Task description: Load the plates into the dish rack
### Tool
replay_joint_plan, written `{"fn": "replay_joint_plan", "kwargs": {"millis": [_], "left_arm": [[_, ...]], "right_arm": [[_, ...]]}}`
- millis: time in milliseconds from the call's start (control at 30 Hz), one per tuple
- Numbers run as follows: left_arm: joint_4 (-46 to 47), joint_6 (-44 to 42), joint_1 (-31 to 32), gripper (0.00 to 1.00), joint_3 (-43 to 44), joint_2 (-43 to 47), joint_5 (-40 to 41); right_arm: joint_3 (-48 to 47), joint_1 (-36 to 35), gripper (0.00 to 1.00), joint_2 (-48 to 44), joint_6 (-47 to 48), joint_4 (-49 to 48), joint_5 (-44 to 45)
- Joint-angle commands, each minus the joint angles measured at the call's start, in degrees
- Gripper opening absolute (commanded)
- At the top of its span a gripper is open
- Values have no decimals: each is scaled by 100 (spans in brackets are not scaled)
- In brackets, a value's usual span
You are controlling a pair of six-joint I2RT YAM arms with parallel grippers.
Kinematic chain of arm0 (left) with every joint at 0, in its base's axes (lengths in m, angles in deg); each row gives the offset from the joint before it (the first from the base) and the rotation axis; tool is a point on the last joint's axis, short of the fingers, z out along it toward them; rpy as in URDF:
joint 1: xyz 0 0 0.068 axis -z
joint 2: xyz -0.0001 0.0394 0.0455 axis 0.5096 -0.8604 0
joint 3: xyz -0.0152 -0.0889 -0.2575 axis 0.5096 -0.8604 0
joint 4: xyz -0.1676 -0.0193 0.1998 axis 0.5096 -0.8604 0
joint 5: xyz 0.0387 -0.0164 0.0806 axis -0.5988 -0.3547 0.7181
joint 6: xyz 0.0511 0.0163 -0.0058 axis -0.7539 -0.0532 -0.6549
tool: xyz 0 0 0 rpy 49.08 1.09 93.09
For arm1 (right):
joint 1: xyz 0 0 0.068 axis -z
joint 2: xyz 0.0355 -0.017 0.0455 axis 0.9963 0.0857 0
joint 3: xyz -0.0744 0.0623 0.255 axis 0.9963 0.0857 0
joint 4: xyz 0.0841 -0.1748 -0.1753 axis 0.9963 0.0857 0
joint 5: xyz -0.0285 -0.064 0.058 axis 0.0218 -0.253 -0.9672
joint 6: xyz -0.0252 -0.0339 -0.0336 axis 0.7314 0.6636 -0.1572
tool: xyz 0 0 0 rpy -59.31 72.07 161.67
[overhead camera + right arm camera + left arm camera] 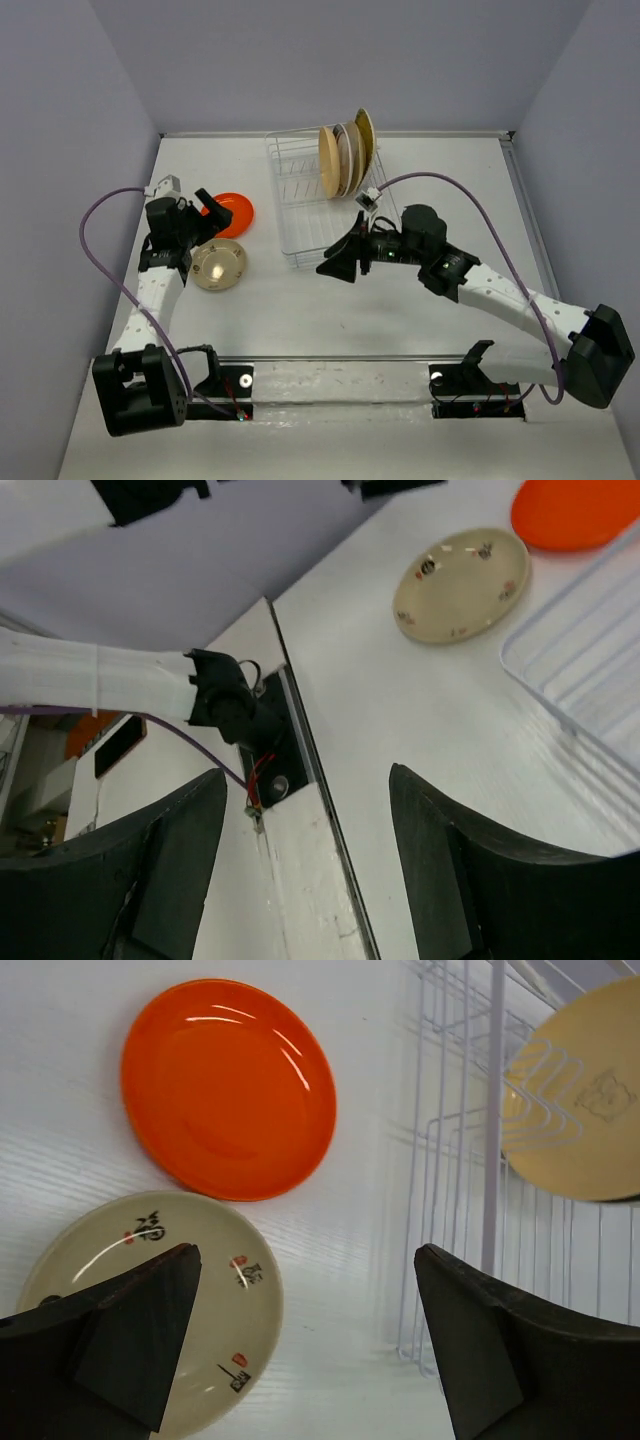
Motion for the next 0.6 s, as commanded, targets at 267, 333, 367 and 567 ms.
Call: {"fn": "replay_joint_plan", "kwargs": {"millis": [267, 333, 367, 567], "left_arm": [[649, 597, -1153, 88, 231, -1363, 267], [737, 650, -1153, 87, 345, -1855, 285], [746, 641, -1153, 87, 528, -2014, 320], [658, 333, -1153, 86, 1196, -2981, 830]], "right_arm": [[1310, 17, 69, -1338, -679, -582, 152], [1424, 17, 68, -1645, -636, -432, 275], [1555, 17, 68, -1838, -609, -406, 450], [1785, 17, 68, -2410, -390, 42, 1049]]}}
